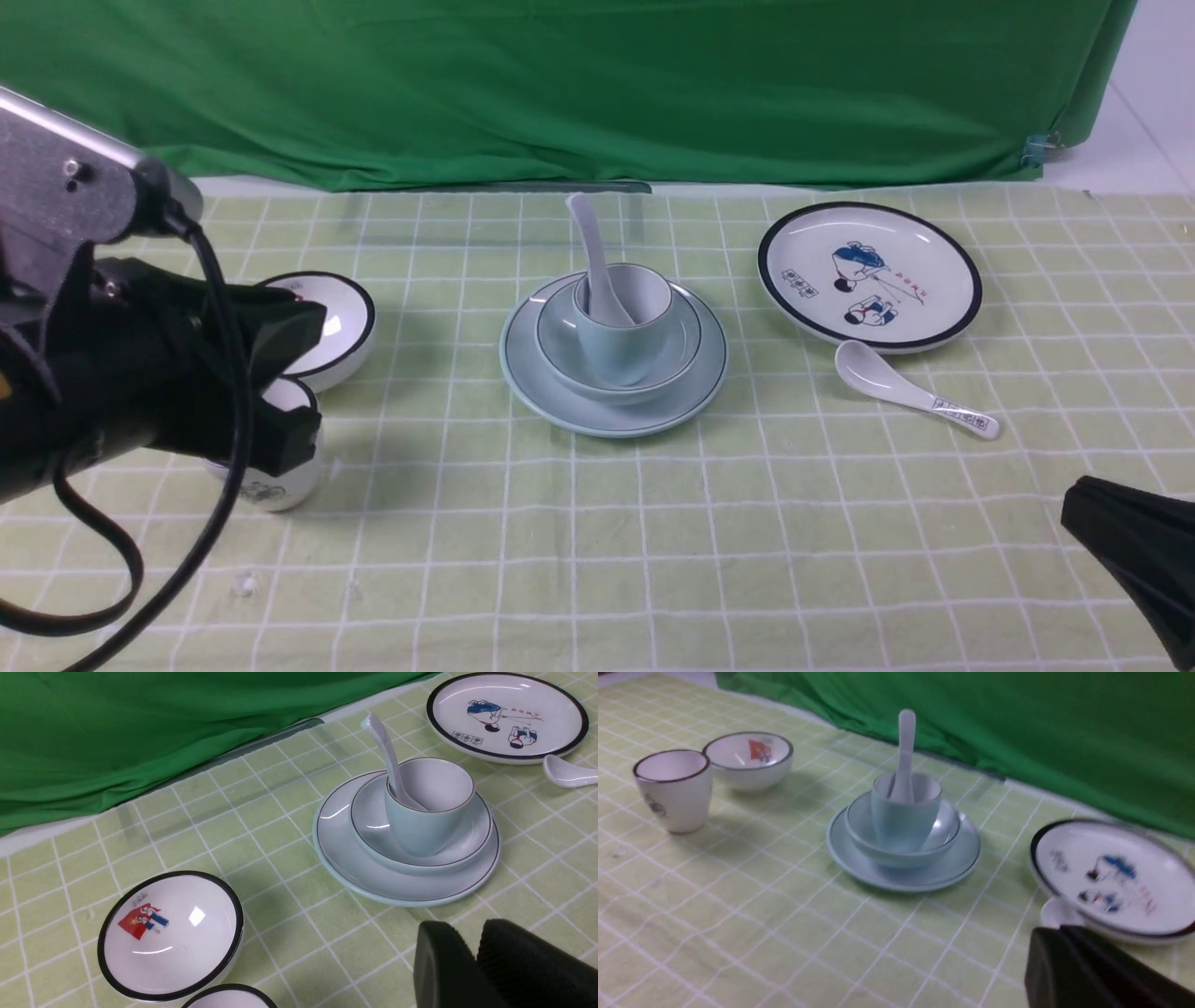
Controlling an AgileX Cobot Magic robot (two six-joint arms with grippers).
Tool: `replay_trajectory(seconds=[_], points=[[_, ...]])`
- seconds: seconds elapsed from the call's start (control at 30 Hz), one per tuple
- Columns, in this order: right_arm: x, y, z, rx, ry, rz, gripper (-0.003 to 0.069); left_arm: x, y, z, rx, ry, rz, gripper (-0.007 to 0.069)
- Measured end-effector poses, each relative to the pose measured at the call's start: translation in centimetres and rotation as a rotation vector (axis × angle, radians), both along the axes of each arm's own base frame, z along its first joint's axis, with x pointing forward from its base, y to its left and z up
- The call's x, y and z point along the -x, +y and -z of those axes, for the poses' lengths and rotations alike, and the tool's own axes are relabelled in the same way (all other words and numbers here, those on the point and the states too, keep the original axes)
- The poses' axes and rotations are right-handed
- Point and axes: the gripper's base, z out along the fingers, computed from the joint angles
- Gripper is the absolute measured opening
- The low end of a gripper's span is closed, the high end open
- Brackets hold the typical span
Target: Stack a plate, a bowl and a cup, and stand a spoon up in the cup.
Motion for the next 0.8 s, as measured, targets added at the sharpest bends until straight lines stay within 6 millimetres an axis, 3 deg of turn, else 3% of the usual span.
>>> replay_trajectory(seconds=[0.17, 0.3, 0.5, 0.8], points=[[2.1, -2.4, 2.8, 0.01, -0.326, 0.13, 0.0008, 0.0, 0.0, 0.0, 0.001, -0.002, 0.0, 0.0065], [3.9, -4.0, 3.3, -0.017, -0.426, 0.271, 0.0008, 0.0, 0.0, 0.0, 0.0, -0.002, 0.0, 0.0069], [3.8, -4.9, 4.7, -0.012, -0.283, 0.429, 0.001, 0.0, 0.0, 0.0, -0.001, 0.0, 0.0, 0.0077], [3.8, -4.8, 7.5, 0.04, 0.021, 0.418, 0.0012, -0.1, 0.0, -0.1, -0.004, -0.021, -0.003, 0.0084]])
